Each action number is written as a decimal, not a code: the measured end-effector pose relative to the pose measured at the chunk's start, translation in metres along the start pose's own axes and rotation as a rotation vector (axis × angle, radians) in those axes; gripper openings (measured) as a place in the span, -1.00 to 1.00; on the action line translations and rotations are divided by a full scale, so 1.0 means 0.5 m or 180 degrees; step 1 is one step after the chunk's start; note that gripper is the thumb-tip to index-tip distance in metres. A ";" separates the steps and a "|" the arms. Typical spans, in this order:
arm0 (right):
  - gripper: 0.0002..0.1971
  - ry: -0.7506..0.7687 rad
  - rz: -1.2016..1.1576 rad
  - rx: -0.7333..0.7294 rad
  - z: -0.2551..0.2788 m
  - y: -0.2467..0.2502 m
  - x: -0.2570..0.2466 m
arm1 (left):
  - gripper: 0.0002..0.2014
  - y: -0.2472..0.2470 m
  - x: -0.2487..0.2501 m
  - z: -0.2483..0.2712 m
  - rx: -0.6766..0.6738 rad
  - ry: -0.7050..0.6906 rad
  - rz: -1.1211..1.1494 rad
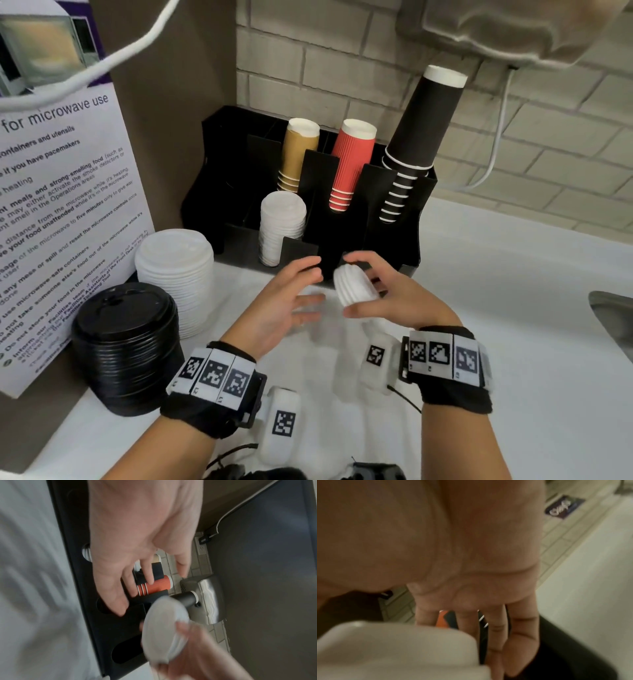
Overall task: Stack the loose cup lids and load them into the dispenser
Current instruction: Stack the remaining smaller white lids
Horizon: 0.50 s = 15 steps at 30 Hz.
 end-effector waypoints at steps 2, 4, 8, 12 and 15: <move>-0.31 0.0328 -0.0231 -0.0004 -0.005 -0.019 -0.045 | -0.44 -0.032 -0.013 0.006 -0.0443 0.0118 0.0001; -0.32 0.0516 -0.0385 0.0012 -0.008 -0.031 -0.071 | -0.40 -0.045 -0.013 0.011 -0.0649 0.0061 0.0159; -0.33 0.0647 -0.0609 0.0019 -0.008 -0.035 -0.082 | -0.32 -0.029 0.007 0.017 -0.0612 -0.0155 0.0303; -0.28 0.0652 -0.0637 0.0105 -0.013 -0.033 -0.083 | -0.36 -0.017 0.017 0.018 -0.0521 -0.0288 0.0192; -0.26 0.0677 -0.0634 0.0132 -0.017 -0.036 -0.087 | -0.46 -0.014 0.020 0.020 -0.0497 -0.0334 0.0177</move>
Point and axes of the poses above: each hand's wrist, its own z-axis away from the middle knuckle, its own y-axis out of the back of the hand, x = y × z, the point moved 9 cm from there along -z, towards the middle knuckle, and after that the axes turned 8 degrees about z, right-handed, at the moved point
